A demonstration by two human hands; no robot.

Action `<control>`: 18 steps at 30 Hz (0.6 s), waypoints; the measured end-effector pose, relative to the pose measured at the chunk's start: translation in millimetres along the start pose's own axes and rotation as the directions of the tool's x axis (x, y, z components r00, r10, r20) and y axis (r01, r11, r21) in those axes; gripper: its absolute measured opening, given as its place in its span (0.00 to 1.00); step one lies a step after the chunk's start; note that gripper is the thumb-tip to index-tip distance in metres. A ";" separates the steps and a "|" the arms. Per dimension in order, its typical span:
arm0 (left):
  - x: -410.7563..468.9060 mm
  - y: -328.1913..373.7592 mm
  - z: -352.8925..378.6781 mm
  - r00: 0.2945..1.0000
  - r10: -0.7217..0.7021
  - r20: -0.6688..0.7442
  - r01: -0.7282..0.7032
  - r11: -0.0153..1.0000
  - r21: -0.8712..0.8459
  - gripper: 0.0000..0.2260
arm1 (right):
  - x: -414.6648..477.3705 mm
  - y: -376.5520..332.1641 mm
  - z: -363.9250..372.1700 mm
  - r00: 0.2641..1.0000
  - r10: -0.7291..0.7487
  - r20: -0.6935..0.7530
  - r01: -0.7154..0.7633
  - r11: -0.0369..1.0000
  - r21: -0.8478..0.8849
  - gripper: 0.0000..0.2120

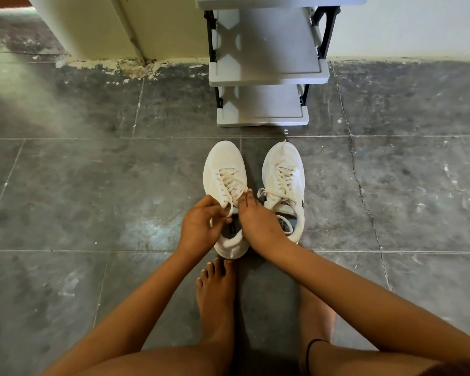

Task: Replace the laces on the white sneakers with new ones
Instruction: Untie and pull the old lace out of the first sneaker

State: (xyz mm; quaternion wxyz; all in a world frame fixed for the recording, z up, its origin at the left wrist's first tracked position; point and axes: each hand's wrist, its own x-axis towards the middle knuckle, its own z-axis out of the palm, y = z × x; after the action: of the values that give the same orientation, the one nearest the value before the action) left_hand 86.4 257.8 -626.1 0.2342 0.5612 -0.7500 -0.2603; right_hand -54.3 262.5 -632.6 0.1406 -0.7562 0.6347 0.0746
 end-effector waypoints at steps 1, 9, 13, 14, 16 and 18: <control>-0.5 -0.4 -0.9 1.000 -0.009 -0.003 0.009 1.000 -0.026 0.03 | -0.5 0.0 0.2 1.000 0.002 0.001 -0.002 1.000 0.005 0.25; -17.0 1.0 -0.6 0.995 -0.102 -0.003 0.098 0.965 -0.243 0.01 | 4.3 2.5 -0.6 1.000 0.004 -0.006 -0.004 0.995 0.104 0.26; 10.1 3.9 -19.2 0.972 -0.233 -0.037 0.210 0.924 -0.321 0.04 | 5.1 5.9 1.0 1.000 -0.013 -0.014 0.015 0.995 0.098 0.26; 20.4 8.6 -23.8 0.975 -0.224 0.000 0.212 0.920 -0.331 0.03 | 4.9 6.3 1.6 1.000 -0.013 -0.021 0.016 0.993 0.115 0.26; 41.5 19.2 -34.6 0.972 -0.236 -0.008 0.207 0.869 -0.449 0.03 | 4.9 7.4 2.4 0.999 -0.015 -0.047 0.023 0.985 0.170 0.26; 59.8 22.4 -43.8 0.961 -0.261 -0.090 0.182 0.844 -0.504 0.11 | 3.3 9.0 2.5 0.995 -0.015 -0.097 0.040 0.963 0.266 0.24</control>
State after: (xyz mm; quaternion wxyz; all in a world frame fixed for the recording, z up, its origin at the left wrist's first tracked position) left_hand 82.9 199.9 -574.9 0.3949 0.5846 -0.5686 -0.4230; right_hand -62.4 258.8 -637.0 0.2124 -0.7417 0.6343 -0.0497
